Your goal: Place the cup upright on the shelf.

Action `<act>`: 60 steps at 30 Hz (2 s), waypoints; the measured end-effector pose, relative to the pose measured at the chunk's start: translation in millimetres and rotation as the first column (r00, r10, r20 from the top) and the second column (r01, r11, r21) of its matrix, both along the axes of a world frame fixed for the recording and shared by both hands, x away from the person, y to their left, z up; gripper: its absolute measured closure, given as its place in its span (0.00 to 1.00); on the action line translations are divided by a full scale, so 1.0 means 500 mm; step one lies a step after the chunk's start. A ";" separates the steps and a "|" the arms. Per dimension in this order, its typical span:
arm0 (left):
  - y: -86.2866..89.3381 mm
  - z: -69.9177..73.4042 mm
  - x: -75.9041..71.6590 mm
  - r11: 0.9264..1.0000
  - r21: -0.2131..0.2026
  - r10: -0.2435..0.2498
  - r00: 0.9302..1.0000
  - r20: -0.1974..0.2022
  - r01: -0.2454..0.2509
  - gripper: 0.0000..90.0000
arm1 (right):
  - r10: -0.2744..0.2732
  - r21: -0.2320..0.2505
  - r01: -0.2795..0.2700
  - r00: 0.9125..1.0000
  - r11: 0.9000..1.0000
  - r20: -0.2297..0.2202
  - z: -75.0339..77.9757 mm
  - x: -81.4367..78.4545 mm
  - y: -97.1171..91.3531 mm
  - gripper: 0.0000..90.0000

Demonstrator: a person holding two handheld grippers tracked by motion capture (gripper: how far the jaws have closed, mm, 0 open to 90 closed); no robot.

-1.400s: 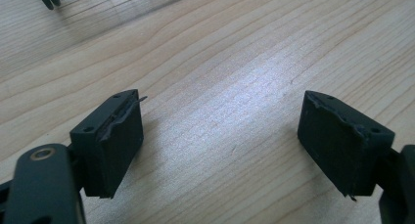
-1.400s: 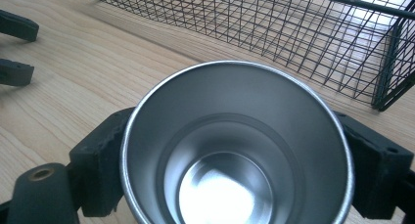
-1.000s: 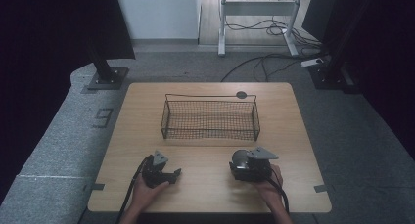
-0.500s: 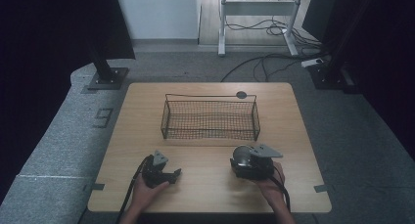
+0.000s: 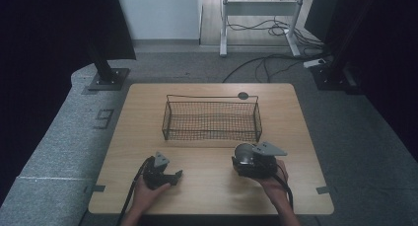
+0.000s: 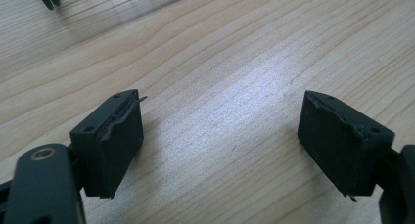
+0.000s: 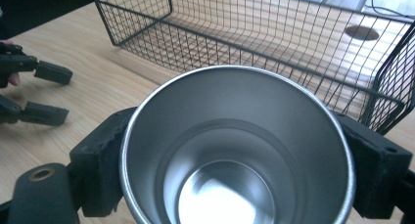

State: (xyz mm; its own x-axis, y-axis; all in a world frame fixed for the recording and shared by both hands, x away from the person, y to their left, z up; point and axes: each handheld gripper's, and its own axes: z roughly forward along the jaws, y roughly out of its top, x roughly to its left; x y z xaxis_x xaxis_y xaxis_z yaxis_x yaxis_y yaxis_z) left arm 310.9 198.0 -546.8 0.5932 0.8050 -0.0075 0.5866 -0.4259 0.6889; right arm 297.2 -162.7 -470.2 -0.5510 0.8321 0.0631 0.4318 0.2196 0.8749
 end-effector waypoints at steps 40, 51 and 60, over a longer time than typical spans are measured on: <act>0.000 0.000 0.000 1.000 0.001 -0.001 1.000 0.000 0.001 0.19 | 0.038 0.031 -0.041 0.997 0.999 0.064 0.083 0.031 0.024 0.15; 0.000 0.000 0.000 1.000 0.002 -0.001 1.000 0.000 0.001 0.19 | 0.037 0.041 -0.040 0.997 0.998 0.070 0.093 0.046 0.031 0.15; 0.000 0.000 0.000 1.000 0.003 -0.001 1.000 0.001 0.001 0.19 | 0.029 0.050 -0.033 0.997 0.998 0.076 0.108 0.060 0.032 0.15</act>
